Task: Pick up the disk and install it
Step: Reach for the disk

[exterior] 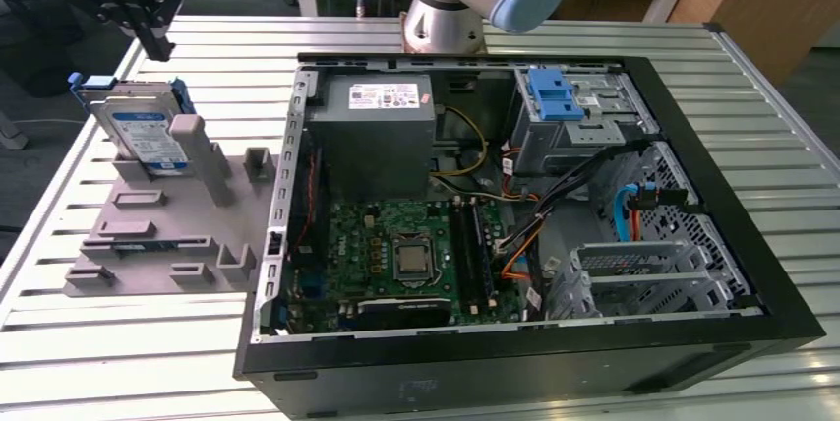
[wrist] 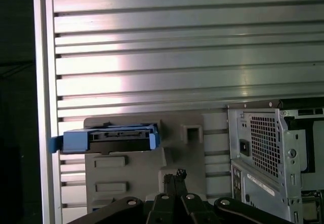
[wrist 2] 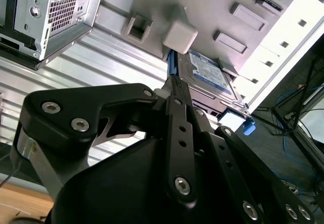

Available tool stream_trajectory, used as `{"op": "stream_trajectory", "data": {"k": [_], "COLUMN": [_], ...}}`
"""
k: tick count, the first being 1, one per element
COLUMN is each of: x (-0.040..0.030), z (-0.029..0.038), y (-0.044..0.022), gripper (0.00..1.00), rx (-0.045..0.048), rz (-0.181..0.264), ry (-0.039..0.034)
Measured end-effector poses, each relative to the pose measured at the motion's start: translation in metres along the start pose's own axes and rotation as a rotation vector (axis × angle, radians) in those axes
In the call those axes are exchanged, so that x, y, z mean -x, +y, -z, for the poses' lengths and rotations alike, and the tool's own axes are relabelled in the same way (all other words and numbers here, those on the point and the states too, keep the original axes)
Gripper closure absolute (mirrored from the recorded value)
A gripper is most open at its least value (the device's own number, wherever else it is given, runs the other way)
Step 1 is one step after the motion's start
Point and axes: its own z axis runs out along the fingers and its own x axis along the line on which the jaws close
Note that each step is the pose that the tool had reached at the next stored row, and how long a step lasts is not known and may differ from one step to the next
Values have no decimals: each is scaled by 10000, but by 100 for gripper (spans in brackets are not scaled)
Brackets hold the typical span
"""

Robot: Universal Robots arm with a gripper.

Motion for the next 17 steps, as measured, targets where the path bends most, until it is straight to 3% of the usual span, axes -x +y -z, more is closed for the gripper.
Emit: {"op": "stream_trajectory", "data": {"k": [8, 17], "x": [-29, -104], "z": [-16, -29], "y": [7, 8], "gripper": [89, 89], "rx": [-6, -14], "rz": [1, -5], "ry": [5, 113]}}
